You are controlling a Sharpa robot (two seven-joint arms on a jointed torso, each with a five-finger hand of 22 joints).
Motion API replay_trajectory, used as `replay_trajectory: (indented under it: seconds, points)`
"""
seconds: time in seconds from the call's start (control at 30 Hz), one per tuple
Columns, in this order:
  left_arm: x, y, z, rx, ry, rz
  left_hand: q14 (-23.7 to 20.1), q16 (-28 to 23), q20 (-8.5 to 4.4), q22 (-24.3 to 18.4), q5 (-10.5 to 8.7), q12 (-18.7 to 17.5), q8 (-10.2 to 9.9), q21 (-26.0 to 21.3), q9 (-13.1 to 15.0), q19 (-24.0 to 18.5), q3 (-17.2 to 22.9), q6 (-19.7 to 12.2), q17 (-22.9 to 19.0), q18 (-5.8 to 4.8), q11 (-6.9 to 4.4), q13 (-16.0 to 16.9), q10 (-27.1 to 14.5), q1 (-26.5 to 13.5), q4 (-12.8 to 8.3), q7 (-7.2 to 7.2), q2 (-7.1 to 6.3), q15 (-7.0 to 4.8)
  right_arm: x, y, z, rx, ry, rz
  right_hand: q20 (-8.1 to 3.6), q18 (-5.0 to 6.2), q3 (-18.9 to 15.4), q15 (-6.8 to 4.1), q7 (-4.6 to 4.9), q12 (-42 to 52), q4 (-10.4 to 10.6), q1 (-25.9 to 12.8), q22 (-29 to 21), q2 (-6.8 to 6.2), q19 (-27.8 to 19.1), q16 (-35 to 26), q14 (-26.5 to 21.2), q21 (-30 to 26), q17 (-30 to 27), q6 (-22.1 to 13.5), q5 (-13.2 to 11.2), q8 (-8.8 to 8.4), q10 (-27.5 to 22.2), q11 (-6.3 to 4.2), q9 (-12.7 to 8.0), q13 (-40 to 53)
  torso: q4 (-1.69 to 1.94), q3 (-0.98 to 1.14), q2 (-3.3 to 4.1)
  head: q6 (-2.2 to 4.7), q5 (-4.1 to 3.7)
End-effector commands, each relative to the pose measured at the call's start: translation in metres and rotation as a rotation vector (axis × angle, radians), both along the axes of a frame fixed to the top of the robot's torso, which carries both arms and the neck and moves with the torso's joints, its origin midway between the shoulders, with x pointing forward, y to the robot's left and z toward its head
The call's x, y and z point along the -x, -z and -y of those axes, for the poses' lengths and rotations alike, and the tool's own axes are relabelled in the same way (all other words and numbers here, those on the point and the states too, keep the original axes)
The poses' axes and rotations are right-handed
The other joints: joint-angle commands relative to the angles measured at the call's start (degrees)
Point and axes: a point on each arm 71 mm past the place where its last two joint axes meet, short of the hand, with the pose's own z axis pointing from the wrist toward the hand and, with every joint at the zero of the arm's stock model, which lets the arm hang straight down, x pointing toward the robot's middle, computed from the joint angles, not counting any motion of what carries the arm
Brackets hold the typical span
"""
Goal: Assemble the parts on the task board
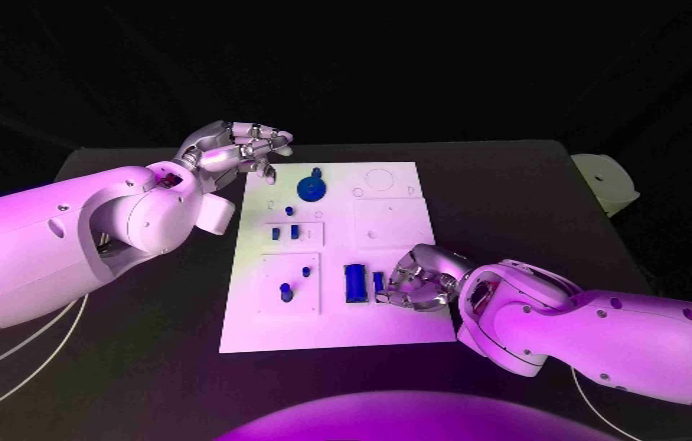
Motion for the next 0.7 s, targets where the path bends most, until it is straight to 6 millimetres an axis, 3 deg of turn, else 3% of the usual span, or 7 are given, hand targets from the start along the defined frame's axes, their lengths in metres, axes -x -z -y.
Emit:
replay_trajectory:
  seconds: [0.03, 0.27, 0.4, 0.5, 0.57, 0.67, 0.7]
  points:
    - [0.001, -0.001, 0.002, 0.008, 0.019, 0.002, -0.54, 0.04, 0.27, -0.08, -0.04, 0.29, 0.28, -0.21, 0.10, 0.20, 0.10, -0.32, -0.07, 0.37, 0.02, 0.08, -0.57, -0.06, 0.38, 0.06, 0.72, 0.00, 0.002, 0.000, -0.001, 0.011, -0.021, -0.003, -0.32, -0.82, -0.90, -0.27, 0.11, -0.12, 0.13, 0.37, 15.08, -0.55, 5.89, 0.09, 5.73, 0.26, 14.45, 0.18, -0.67, -0.16, 2.03, -0.23, -0.10, 10.04, 0.02, -0.03, -0.01, 0.14, -0.06]
    - [0.001, -0.001, 0.001, 0.008, 0.015, 0.004, -0.54, 0.04, 0.27, -0.08, -0.04, 0.29, 0.28, -0.21, 0.10, 0.20, 0.10, -0.32, -0.07, 0.37, 0.02, 0.08, -0.57, -0.06, 0.38, 0.06, 0.72, 0.00, -0.002, -0.010, 0.003, -0.043, -0.006, 0.028, -0.26, -0.82, -1.69, -0.17, 0.25, -1.20, 0.30, 0.27, 15.08, -0.47, 5.89, -0.22, 5.59, 0.26, 13.86, -0.03, -1.96, -0.28, 1.64, -0.11, -0.19, 9.61, -0.06, -0.15, -0.01, 0.55, -0.29]
    - [0.000, -0.002, -0.001, 0.012, 0.008, 0.014, -0.61, 0.06, 0.28, -0.18, -0.10, 0.65, 0.50, -0.34, 0.17, 0.23, -0.04, -0.55, -0.12, 0.37, 0.04, 0.14, -0.83, -0.16, 0.55, 0.06, 0.55, 0.01, -0.016, -0.024, 0.011, -0.147, 0.005, 0.097, 0.09, -0.82, -2.50, 0.28, 0.94, -4.14, 0.17, 1.11, 15.08, -0.07, 5.89, -0.78, 5.34, 0.26, 12.85, -1.75, -1.25, -1.29, 0.44, 0.47, -0.64, 8.39, -0.15, -0.20, -0.22, 1.11, -0.49]
    - [0.000, -0.002, -0.002, 0.034, 0.019, 0.033, -0.80, 0.00, 0.34, -0.27, -0.10, 0.80, 0.55, -0.52, 0.17, 0.12, -0.49, -0.85, -0.17, 0.35, 0.08, 0.14, -1.08, -0.64, 0.82, 0.04, -0.07, 0.08, -0.032, -0.036, 0.020, -0.252, 0.021, 0.152, 0.51, -0.44, -2.82, 0.80, 1.66, -6.47, 0.10, 2.73, 14.56, 0.18, 5.37, -1.14, 5.18, -1.53, 12.24, -3.34, -0.26, -2.31, -0.66, 1.09, -1.08, 7.42, -0.46, -0.51, -0.61, 1.67, -0.57]
    - [-0.001, -0.001, -0.002, 0.047, 0.020, 0.050, -1.31, -0.13, 0.46, -0.41, -0.12, 0.90, 0.60, -0.84, 0.16, -0.21, -0.97, -1.24, -0.22, 0.31, 0.17, 0.11, -1.43, -1.20, 1.21, 0.07, -0.62, 0.22, -0.045, -0.042, 0.028, -0.324, 0.044, 0.178, 1.08, 1.23, -3.26, 1.36, 2.46, -15.63, 0.10, 4.52, 12.09, 0.32, 2.86, -4.26, 3.73, -9.80, 7.27, -4.87, 0.25, -3.20, -4.69, 1.80, -1.41, 3.43, -0.52, -0.66, -0.90, 2.13, -0.72]
    - [-0.003, 0.000, -0.003, 0.058, 0.010, 0.069, -2.94, -0.85, 0.67, -0.87, -0.17, 1.12, 0.84, -1.81, 0.21, -1.23, -1.43, -1.61, -0.52, 0.31, 0.23, 0.07, -1.85, -1.49, 1.60, 0.02, -1.02, 0.37, -0.061, -0.046, 0.038, -0.409, 0.089, 0.187, 1.47, 1.84, -3.52, 1.74, 2.91, -18.91, 0.01, 6.10, 10.99, 0.38, 1.81, -5.13, 3.39, -13.18, 6.23, -5.88, 0.56, -3.73, -6.32, 2.21, -1.58, 1.70, -0.55, -1.00, -1.54, 2.92, -0.67]
    - [-0.004, 0.002, -0.003, 0.063, 0.001, 0.075, -4.59, -2.11, 0.87, -1.52, -0.22, 1.17, 0.79, -3.07, 0.15, -2.28, -1.75, -2.27, -1.08, 0.30, 0.35, -0.04, -2.25, -1.64, 1.96, 0.11, -1.23, 0.56, -0.068, -0.048, 0.043, -0.444, 0.113, 0.184, 1.82, 2.75, -3.76, 2.15, 3.26, -24.14, 0.18, 7.18, 9.28, 0.60, 0.21, -7.23, 2.38, -18.28, 3.46, -6.49, 0.43, -4.01, -8.93, 2.61, -1.63, -1.03, -0.53, -1.09, -1.75, 3.53, -0.60]
